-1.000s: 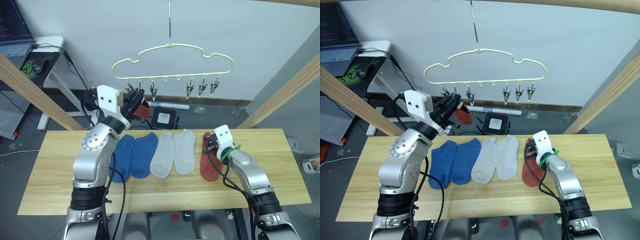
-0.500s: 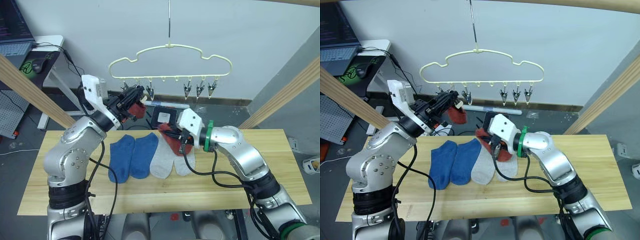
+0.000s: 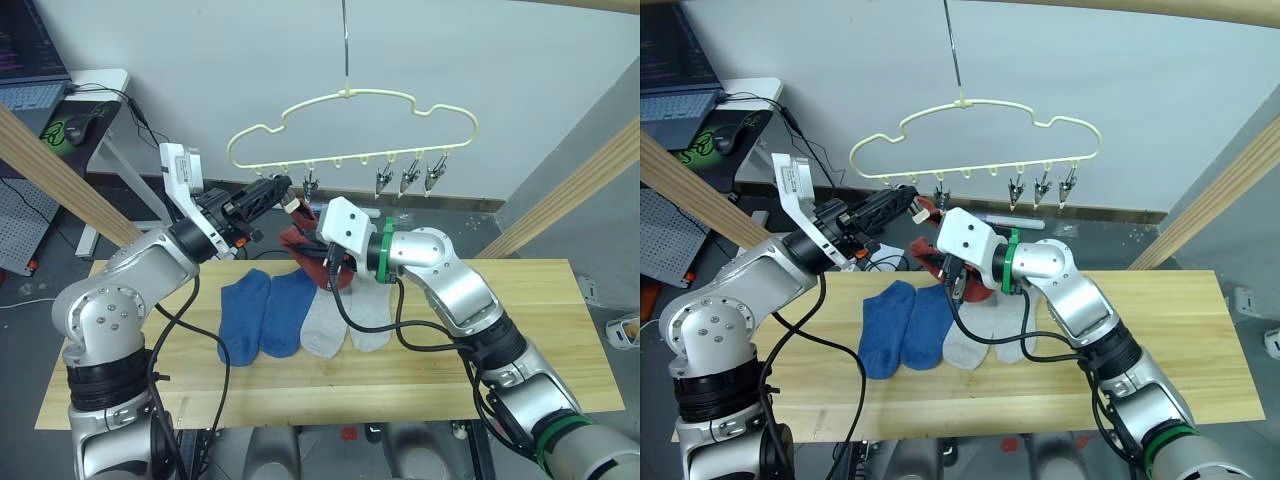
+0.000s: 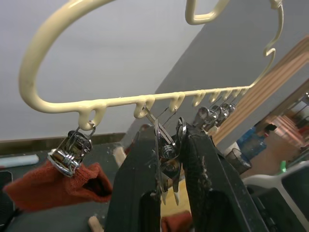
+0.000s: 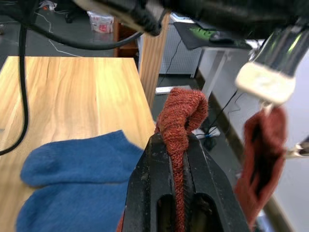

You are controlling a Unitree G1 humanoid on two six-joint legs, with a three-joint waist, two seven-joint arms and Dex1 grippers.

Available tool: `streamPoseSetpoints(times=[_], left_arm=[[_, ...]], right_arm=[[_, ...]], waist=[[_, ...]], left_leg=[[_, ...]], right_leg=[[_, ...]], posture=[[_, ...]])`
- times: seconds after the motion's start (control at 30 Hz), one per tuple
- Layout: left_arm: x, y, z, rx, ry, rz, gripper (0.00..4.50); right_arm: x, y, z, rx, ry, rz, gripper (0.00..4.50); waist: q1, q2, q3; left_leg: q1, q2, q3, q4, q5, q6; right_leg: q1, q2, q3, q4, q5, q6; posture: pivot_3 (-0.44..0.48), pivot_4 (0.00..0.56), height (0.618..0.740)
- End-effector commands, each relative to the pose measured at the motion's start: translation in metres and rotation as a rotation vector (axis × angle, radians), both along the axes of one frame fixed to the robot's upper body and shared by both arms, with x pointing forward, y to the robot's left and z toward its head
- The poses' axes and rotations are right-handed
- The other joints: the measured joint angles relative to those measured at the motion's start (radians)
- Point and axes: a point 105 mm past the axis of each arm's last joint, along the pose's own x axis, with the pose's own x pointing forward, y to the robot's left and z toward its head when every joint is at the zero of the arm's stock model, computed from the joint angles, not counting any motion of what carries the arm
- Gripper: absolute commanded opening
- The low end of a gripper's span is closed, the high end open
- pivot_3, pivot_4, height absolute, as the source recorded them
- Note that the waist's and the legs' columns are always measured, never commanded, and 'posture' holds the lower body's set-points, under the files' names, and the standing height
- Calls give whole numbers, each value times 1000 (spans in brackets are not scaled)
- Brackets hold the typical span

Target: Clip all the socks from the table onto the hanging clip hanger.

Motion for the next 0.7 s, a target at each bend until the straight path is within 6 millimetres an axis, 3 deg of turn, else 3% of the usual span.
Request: streamPoseSetpoints(times=[0.03, 0.7], left_arm=[[-8, -1, 12, -4, -56, -21, 361], [-9, 2, 6, 62, -121, 37, 352]], right_arm=[[-3, 5, 15, 31, -66, 29, 0], [8, 12, 19, 35, -103, 27, 0]], waist=[[0, 0, 0], [3, 0, 0]], left_leg=[[0, 0, 0, 0, 0, 0], [0, 0, 0, 0, 0, 0]], right_leg=[[0, 0, 0, 0, 0, 0], [0, -1, 0, 1, 0, 0]], posture=[[-120, 303, 740], [-98, 305, 740]])
